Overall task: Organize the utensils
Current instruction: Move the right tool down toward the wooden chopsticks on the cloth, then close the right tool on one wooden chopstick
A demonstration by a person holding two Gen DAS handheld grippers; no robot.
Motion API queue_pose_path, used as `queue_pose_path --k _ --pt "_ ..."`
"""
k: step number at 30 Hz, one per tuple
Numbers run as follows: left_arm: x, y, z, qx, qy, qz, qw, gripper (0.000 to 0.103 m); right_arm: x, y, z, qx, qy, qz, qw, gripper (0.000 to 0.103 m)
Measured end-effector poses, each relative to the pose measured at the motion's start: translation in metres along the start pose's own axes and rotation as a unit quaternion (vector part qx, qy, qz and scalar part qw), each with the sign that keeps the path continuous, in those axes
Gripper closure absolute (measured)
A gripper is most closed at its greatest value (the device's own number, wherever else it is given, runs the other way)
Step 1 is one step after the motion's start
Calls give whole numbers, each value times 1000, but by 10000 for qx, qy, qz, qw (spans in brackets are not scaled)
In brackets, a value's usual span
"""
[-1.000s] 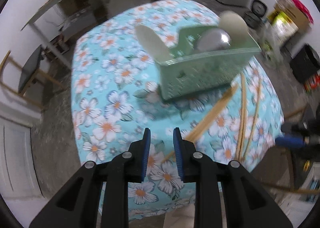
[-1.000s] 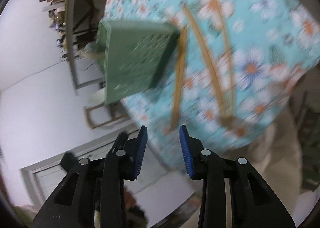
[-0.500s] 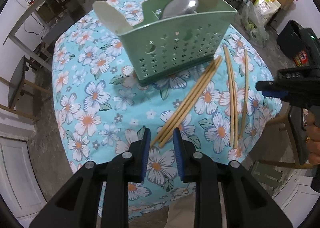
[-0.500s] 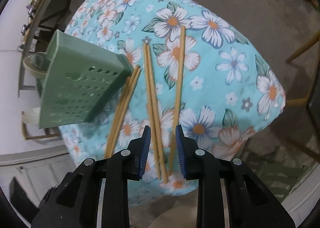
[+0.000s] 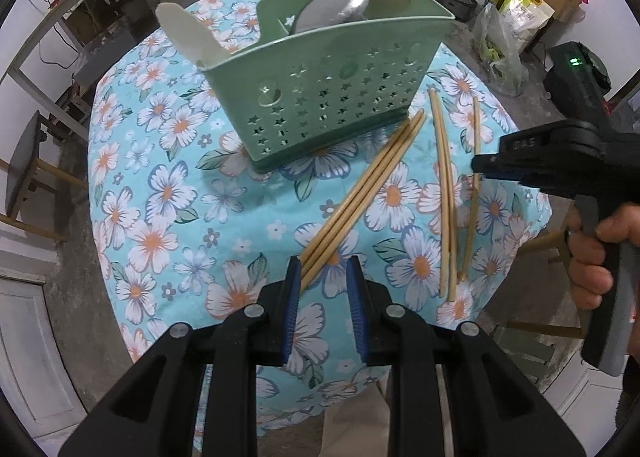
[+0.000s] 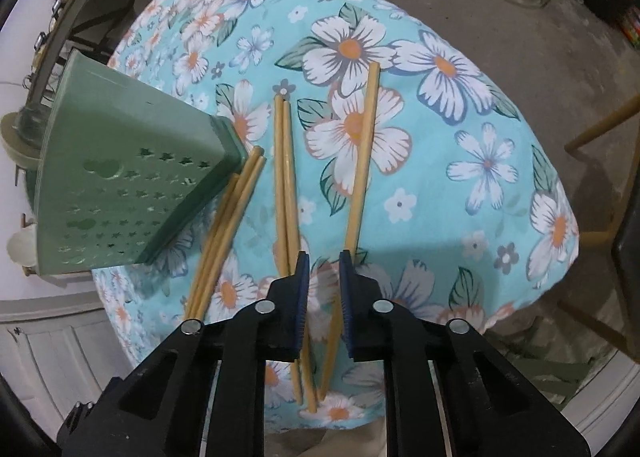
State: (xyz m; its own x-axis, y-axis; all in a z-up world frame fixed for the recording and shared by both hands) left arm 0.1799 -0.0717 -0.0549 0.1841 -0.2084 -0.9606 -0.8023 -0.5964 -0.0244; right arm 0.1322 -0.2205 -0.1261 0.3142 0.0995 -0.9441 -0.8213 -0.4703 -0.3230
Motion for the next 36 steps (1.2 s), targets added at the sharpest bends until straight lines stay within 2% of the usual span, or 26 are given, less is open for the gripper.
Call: queue_pose_path --k 6,13,16,19,21,24,32,34,36 --pt "2 17 -4 129 58 192 9997 81 8 8 -7 -42 -46 -1 10000 99" --pt "5 38 -16 311 106 388 9987 81 11 16 -12 66 -136 -39 9999 100" --pt "7 45 -20 397 123 421 9982 81 8 17 -13 98 -159 -76 9998 97" --pt "9 50 -22 429 122 441 9980 81 -8 10 -16 -90 27 -209 9997 94" --pt "10 52 -24 443 111 440 9980 81 -12 11 -17 -175 65 -167 9997 86" --pt "11 55 -26 451 128 422 9980 81 -11 18 -22 -173 71 -54 9998 86" --pt "16 64 -25 487 82 401 9980 81 11 18 -21 -228 -141 -70 9996 83" --pt "17 67 -25 496 67 414 9979 81 14 18 -20 -239 -199 -65 9995 86" --pt "18 70 -28 512 76 443 9977 81 16 20 -21 -239 -236 -60 9994 96"
Point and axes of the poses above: each gripper's, at about its wrist camera, not at the fingertips, and x roughly the way its jaws point, y to its right, z to its underside, the point moved 10 cm from there along x, roughly the way its jaws point, and after that the axes turned 3 degrees about x, right-handed, at the moved point
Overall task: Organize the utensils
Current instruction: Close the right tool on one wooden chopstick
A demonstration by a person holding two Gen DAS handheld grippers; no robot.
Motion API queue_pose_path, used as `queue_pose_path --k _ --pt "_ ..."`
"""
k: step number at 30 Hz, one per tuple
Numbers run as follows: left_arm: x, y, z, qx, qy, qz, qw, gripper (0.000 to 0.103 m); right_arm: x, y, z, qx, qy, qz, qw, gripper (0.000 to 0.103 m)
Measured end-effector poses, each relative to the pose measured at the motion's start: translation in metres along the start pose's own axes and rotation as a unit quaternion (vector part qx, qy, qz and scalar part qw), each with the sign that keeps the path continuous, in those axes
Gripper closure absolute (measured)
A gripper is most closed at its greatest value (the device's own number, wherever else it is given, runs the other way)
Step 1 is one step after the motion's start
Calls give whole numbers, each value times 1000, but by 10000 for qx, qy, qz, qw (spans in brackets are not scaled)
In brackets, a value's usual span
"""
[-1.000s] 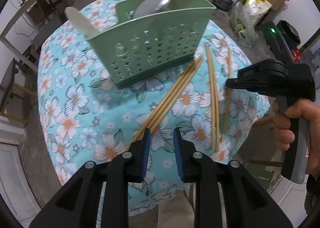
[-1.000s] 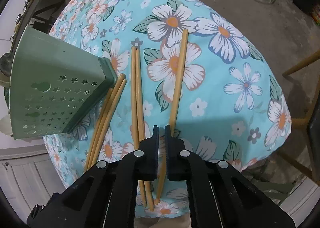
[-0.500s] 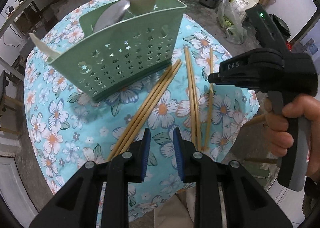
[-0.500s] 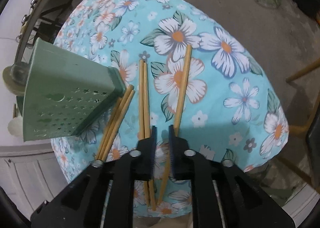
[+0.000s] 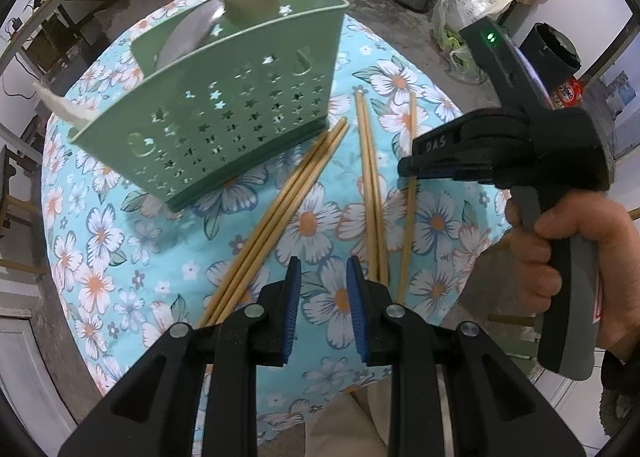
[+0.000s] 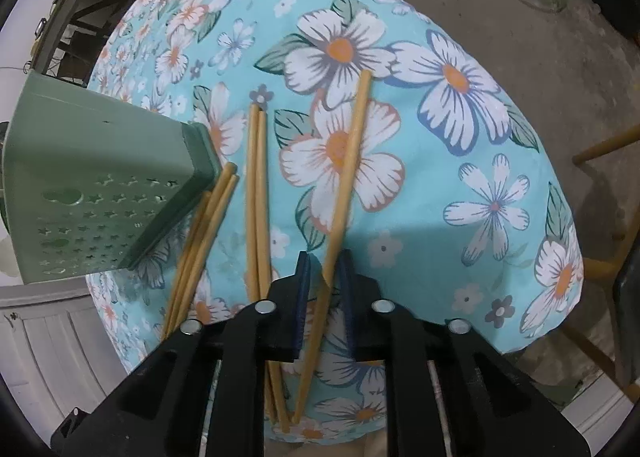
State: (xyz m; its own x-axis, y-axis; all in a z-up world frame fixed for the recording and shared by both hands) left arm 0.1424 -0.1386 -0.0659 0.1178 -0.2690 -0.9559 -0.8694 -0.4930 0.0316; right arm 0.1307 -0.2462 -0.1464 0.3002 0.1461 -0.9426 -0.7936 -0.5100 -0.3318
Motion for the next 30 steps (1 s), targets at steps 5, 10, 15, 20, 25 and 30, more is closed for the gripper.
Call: queue_pose_path --k 5,10,15,20,25,30 --pt "4 10 -8 65 44 101 9999 81 -3 9 1 -19 -87 -73 9999 98" --pt "14 21 -15 138 53 265 9995 81 -11 24 3 -143 -170 -12 9998 98" --pt "30 31 -23 203 57 454 9987 81 -17 47 7 -168 -235 31 9996 98" --pt "48 40 -27 283 -25 506 9983 83 -17 60 8 -107 -298 -38 9995 98" --pt "64 46 -27 346 -147 467 9982 86 -18 74 9 -80 -344 -138 9993 98" --pt "76 47 -27 333 -262 385 9984 87 -12 83 5 -79 -394 -204 9990 98"
Point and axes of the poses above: each gripper's, at about its wrist camera, not at the fingertips, and x roughly the way its jaws point, y to its right, z to its underside, the point moved 10 cm from there along x, roughly the way its jaws point, and after that the axes turned 3 degrees about x, right-handed, at the moved point
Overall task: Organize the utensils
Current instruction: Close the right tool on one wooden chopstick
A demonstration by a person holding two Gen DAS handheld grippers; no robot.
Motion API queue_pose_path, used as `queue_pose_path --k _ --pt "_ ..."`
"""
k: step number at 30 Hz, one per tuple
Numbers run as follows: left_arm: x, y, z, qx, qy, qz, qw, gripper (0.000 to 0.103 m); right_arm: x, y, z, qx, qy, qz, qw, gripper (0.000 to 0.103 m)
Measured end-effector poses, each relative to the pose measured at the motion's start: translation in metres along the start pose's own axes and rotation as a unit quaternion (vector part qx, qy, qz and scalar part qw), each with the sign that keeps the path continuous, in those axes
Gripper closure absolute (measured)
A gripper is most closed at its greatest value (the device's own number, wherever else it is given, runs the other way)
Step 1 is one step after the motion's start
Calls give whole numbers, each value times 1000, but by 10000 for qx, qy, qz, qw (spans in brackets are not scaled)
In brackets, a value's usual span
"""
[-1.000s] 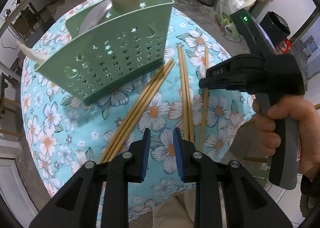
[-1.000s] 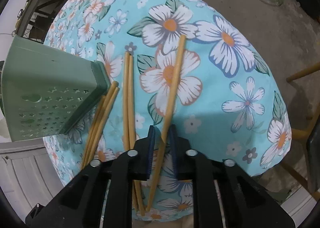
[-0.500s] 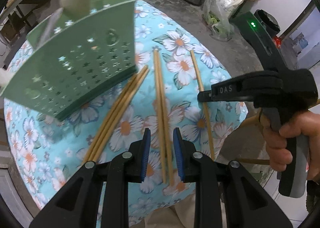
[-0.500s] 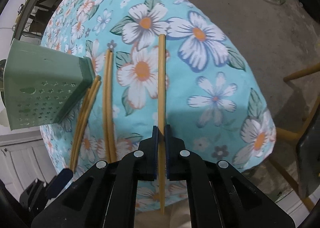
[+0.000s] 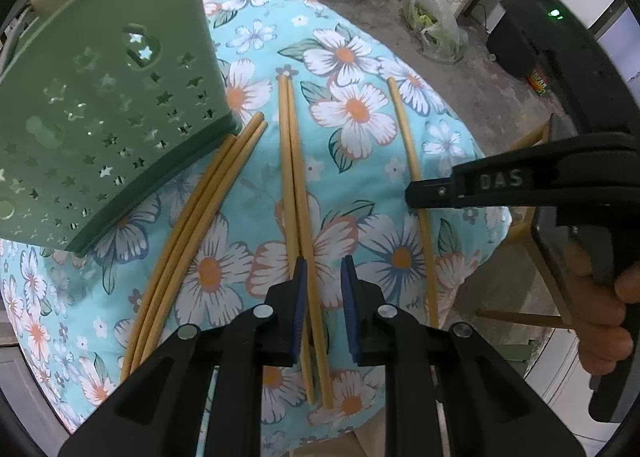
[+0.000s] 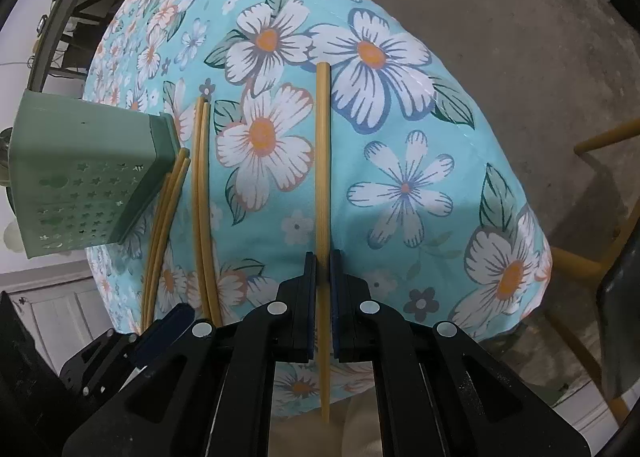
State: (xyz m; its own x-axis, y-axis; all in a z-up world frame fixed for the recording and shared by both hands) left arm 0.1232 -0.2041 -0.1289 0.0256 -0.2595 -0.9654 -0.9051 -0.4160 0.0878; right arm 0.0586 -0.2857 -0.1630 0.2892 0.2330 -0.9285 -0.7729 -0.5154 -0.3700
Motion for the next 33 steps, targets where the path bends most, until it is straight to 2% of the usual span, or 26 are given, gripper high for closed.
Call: queue_pose_path --k 18,21,25,33 --pt "43 -4 -21 -329 -263 -267 9988 87 10 19 -12 6 -111 -226 9997 98" --pt "42 -4 -21 -381 -240 -304 9985 87 11 19 -13 -23 -117 -229 9997 98" --pt "39 -8 -17 -443 -238 -371 9980 98 9 17 -12 -87 -110 -247 9996 98" --pt "31 -7 -7 -647 -396 -360 9965 98 4 15 5 -105 -215 -207 9995 98"
Point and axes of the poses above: each gripper's, at about its wrist camera, not at the fingertips, and x roughly the way its jaws point, y to its right, z to its underside, the point moved 10 cm from there along x, roughly the way its jaws point, and after that the axes turned 3 degrees about x, right-handed, at the moved point
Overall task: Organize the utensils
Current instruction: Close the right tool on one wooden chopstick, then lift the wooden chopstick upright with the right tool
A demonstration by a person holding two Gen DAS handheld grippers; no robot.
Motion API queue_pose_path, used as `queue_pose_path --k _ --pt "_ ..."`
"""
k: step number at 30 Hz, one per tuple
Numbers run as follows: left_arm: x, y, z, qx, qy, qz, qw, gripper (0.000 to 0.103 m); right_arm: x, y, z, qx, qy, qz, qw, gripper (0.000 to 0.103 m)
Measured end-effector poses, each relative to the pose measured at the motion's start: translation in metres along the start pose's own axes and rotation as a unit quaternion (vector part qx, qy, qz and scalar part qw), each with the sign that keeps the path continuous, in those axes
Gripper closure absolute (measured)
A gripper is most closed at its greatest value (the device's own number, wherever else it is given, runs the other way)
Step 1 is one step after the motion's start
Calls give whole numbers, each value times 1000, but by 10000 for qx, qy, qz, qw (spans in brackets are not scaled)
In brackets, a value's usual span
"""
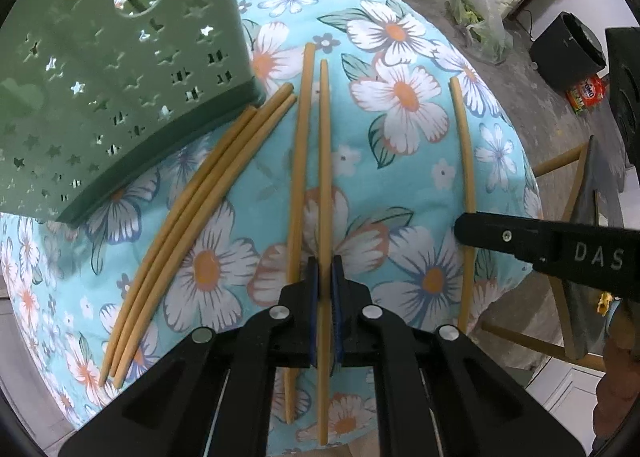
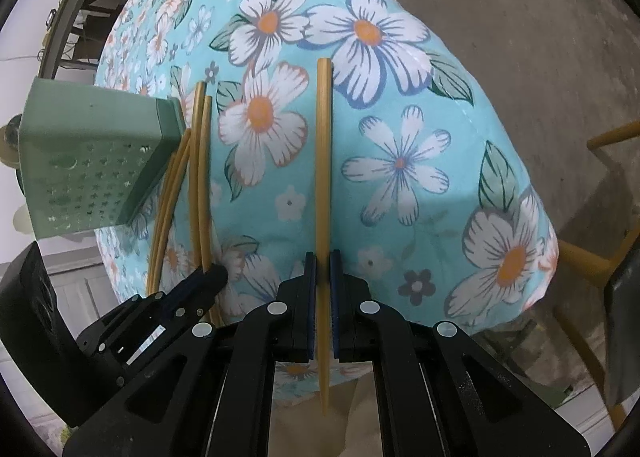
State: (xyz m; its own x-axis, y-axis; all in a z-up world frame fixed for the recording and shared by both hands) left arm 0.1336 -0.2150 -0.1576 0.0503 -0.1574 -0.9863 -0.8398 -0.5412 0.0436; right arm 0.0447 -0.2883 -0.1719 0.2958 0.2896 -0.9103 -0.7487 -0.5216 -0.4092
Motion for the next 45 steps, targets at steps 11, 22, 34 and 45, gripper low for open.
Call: queue_pose_path --k 11,22,34,45 --pt "-4 -1 -28 -187 45 129 9997 97 -2 -12 -22 -91 64 -87 9999 81" --pt "1 -4 -66 -280 274 -28 9992 97 2 -16 -53 -153 194 -147 9996 81" --pt "14 2 -88 -133 391 -319 9986 97 7 -19 -75 -165 266 -129 9994 94" --pt "4 2 -81 -208 499 -245 9982 98 -4 -17 -69 -89 370 -197 9991 98"
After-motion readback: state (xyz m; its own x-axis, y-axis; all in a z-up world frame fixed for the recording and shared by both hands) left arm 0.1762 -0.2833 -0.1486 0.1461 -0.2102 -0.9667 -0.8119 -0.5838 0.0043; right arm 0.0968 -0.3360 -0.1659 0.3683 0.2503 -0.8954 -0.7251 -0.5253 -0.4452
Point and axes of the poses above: each gripper's, at about its wrist camera, not at the fingertips, and x roughly the way its jaws point, y to its right, z to its underside, the point moved 10 cm from there along x, roughly the way its jaws point, and after that the axes turned 3 degrees about x, right-handed, at the moved point
